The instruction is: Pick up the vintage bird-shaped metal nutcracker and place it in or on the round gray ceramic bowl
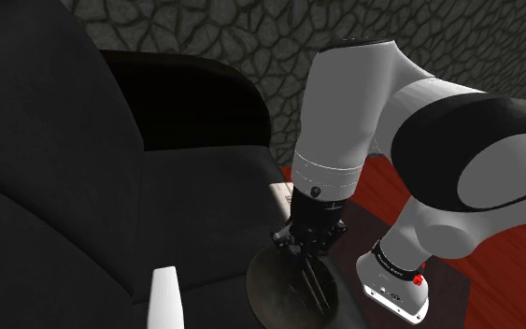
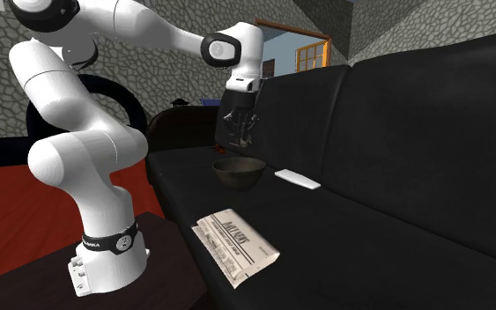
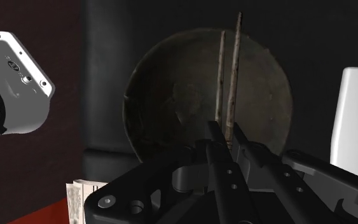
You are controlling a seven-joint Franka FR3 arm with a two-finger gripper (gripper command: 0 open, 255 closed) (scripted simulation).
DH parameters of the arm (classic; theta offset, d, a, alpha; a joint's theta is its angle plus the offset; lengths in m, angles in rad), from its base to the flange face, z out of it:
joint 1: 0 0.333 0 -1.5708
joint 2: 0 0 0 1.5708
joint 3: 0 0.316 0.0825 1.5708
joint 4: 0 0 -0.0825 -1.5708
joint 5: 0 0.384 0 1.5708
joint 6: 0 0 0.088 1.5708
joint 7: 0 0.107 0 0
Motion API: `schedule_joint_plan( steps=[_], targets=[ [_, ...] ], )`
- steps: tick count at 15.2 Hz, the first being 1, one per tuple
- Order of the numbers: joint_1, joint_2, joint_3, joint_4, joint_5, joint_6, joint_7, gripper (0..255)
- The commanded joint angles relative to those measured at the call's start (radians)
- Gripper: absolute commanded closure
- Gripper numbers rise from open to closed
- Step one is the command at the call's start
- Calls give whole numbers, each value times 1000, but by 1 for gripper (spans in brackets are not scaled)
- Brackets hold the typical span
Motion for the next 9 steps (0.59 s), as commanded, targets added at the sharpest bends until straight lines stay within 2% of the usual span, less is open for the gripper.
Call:
schedule_joint_plan(
  steps=[1,9],
  targets=[
    [3,1,12,-23,9,26,-2,255],
    [3,31,59,-104,39,137,-22,255]
  ],
)
